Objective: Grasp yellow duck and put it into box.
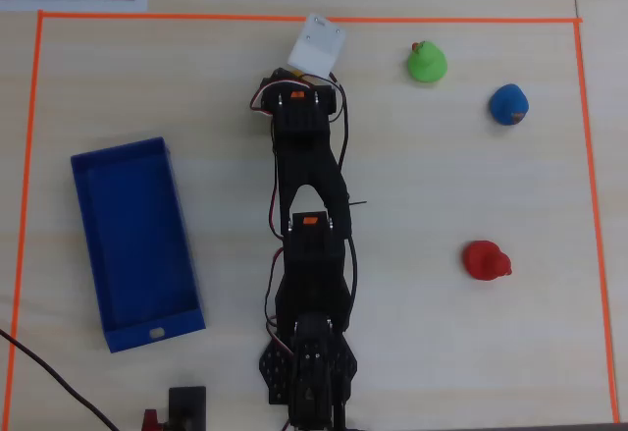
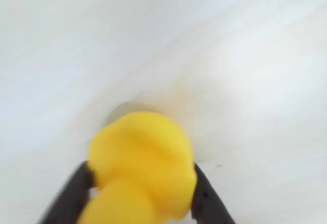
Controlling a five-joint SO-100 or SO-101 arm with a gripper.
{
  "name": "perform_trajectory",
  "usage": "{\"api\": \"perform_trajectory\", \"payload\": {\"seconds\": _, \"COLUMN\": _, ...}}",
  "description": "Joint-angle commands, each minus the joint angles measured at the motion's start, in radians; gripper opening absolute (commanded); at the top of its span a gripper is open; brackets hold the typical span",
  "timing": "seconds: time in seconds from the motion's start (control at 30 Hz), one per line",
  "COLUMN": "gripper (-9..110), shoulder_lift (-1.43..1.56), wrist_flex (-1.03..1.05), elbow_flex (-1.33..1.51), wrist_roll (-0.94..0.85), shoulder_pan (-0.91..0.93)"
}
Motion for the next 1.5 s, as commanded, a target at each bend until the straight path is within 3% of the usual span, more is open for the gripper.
{"api": "perform_trajectory", "payload": {"seconds": 0.0, "gripper": 0, "shoulder_lift": 0.06, "wrist_flex": 0.051, "elbow_flex": -0.02, "wrist_roll": 0.044, "shoulder_pan": 0.006}}
{"api": "perform_trajectory", "payload": {"seconds": 0.23, "gripper": 0, "shoulder_lift": 0.405, "wrist_flex": 0.535, "elbow_flex": -0.169, "wrist_roll": 0.195, "shoulder_pan": -0.1}}
{"api": "perform_trajectory", "payload": {"seconds": 0.37, "gripper": 0, "shoulder_lift": 0.531, "wrist_flex": 0.765, "elbow_flex": -0.206, "wrist_roll": 0.328, "shoulder_pan": -0.314}}
{"api": "perform_trajectory", "payload": {"seconds": 0.5, "gripper": 0, "shoulder_lift": 0.584, "wrist_flex": 0.87, "elbow_flex": -0.202, "wrist_roll": 0.462, "shoulder_pan": -0.583}}
{"api": "perform_trajectory", "payload": {"seconds": 0.67, "gripper": 0, "shoulder_lift": 0.495, "wrist_flex": 0.87, "elbow_flex": -0.209, "wrist_roll": 0.586, "shoulder_pan": -0.796}}
{"api": "perform_trajectory", "payload": {"seconds": 1.03, "gripper": 1, "shoulder_lift": 0.387, "wrist_flex": 0.71, "elbow_flex": -0.146, "wrist_roll": 0.62, "shoulder_pan": -0.864}}
{"api": "perform_trajectory", "payload": {"seconds": 1.23, "gripper": 27, "shoulder_lift": 0.411, "wrist_flex": 0.655, "elbow_flex": 0.028, "wrist_roll": 0.534, "shoulder_pan": -0.83}}
{"api": "perform_trajectory", "payload": {"seconds": 1.47, "gripper": 41, "shoulder_lift": 0.492, "wrist_flex": 0.692, "elbow_flex": 0.049, "wrist_roll": 0.476, "shoulder_pan": -0.782}}
